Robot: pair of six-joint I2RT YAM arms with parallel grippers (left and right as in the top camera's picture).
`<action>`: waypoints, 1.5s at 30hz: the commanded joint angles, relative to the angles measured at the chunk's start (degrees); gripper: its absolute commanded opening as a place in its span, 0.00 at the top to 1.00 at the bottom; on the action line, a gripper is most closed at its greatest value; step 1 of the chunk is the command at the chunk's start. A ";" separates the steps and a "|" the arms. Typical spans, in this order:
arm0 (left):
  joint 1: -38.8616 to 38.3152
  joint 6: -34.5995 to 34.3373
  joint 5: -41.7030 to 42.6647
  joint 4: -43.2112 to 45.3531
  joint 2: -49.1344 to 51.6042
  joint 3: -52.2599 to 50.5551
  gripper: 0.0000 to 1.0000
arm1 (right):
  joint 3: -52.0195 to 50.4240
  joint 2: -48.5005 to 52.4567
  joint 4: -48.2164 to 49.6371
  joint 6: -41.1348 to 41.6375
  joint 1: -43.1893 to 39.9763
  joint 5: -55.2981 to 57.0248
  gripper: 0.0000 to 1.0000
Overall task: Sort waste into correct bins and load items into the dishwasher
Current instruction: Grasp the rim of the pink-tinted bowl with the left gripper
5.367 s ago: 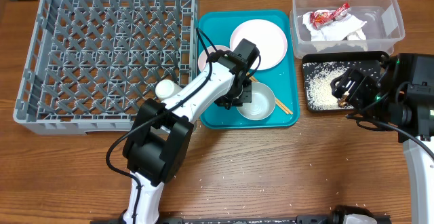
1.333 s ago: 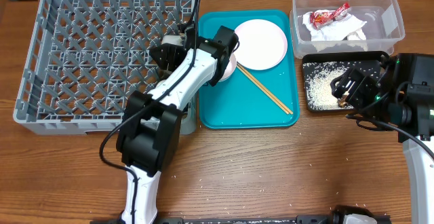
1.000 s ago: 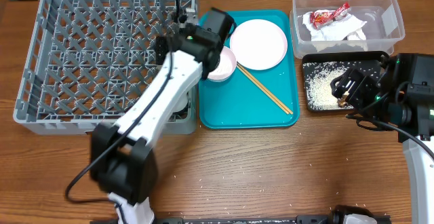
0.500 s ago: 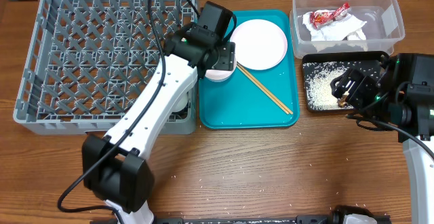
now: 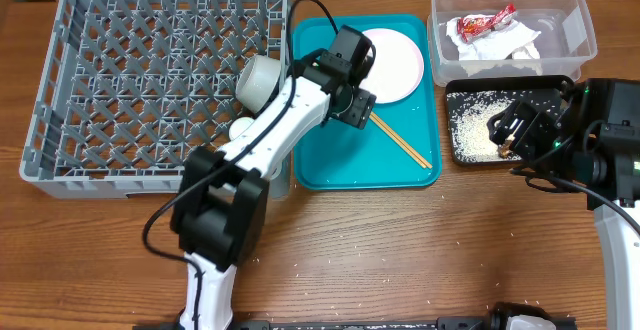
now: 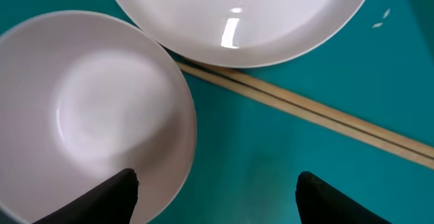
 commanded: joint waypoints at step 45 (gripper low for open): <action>-0.90 2.64 12.74 -30.32 3.13 21.73 0.28 | 1.05 -0.15 0.13 -0.17 -0.20 0.42 0.00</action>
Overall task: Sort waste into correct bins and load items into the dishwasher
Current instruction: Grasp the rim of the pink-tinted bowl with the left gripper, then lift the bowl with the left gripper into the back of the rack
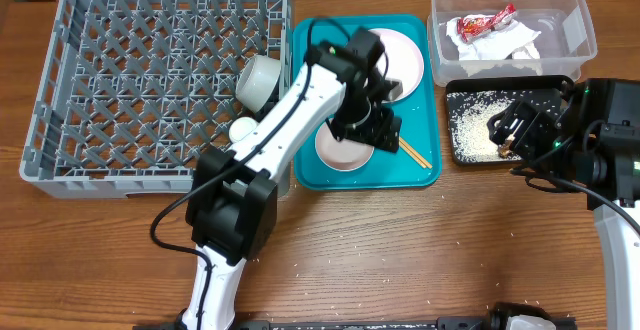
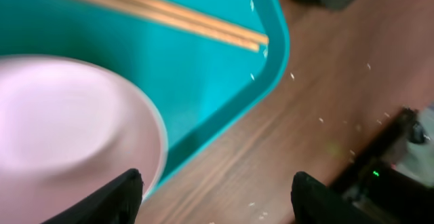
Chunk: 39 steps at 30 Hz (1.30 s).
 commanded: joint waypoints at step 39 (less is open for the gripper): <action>5.33 9.29 -28.17 10.12 -0.35 -12.37 0.96 | 1.05 -0.15 0.13 -0.20 -0.20 0.44 0.00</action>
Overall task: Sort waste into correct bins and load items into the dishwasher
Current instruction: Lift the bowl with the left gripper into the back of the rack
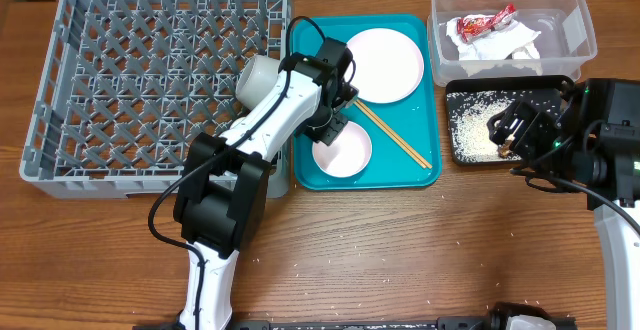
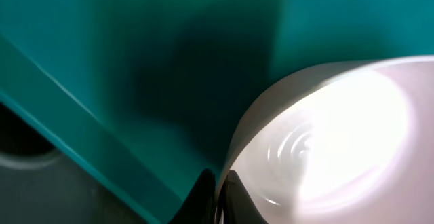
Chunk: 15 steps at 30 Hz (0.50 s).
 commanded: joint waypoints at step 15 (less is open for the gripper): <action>0.68 -23.32 -28.89 -10.16 -27.63 9.27 0.96 | 1.05 -0.15 0.11 -0.20 -0.20 0.44 0.00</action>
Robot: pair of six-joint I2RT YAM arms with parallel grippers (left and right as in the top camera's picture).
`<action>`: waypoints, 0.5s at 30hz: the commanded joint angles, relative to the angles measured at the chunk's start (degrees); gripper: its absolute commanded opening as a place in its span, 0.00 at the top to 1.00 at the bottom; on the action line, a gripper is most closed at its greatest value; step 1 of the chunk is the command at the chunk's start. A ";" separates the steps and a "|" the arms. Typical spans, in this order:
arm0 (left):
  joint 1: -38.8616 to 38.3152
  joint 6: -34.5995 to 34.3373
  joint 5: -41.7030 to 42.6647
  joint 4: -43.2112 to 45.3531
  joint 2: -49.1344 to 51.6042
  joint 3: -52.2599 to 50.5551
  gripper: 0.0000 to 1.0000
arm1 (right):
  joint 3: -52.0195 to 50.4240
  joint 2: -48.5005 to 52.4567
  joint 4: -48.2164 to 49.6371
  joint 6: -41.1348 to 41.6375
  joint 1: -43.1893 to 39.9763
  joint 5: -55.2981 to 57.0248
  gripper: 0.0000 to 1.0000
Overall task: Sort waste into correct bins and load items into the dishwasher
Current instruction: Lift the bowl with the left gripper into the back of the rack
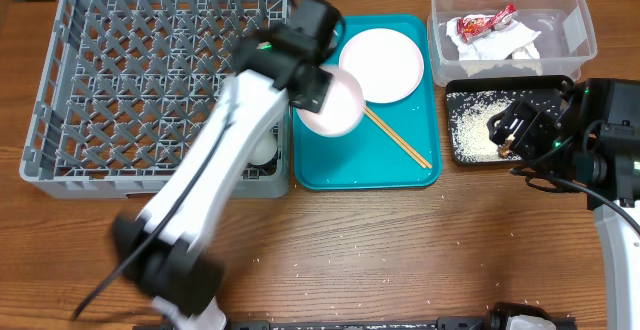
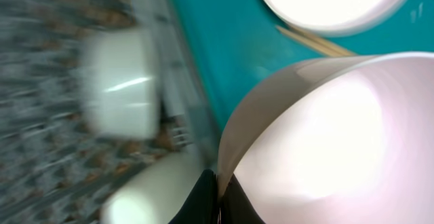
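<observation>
My left gripper [image 1: 318, 94] is shut on the rim of a white bowl [image 1: 336, 106], held tilted above the left part of the teal tray [image 1: 420, 175], by the edge of the grey dish rack [image 1: 150, 70]. In the left wrist view the fingers [image 2: 203, 200] pinch the bowl [image 2: 325, 136] at its rim. A white plate [image 1: 385, 62] and a pair of chopsticks [image 1: 400, 140] lie on the tray. My right gripper [image 1: 505, 130] hovers over the black tray [image 1: 465, 105] of scattered rice; its jaws are not clear.
A white cup [image 2: 122, 81] and another white dish [image 1: 262, 148] lie in the rack near its right edge. A clear bin [image 1: 575, 30] with wrappers and crumpled paper stands at the back right. Rice grains dot the wooden table [image 1: 400, 260].
The bowl sat on the front of the tray with my left gripper shut on its rim. It is now lifted and further back and left, by the rack's edge. The right arm is unchanged.
My left gripper was open over the tray above the bowl, plate and chopsticks. Then it was open near the tray's front corner beside the bowl. Then it was shut on the bowl's rim, and now it holds the bowl up next to the rack.
</observation>
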 commanded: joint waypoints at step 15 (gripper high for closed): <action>6.14 -25.51 -49.13 -2.97 -7.89 -5.11 0.96 | 1.05 -0.15 0.17 -0.17 -0.20 0.42 0.00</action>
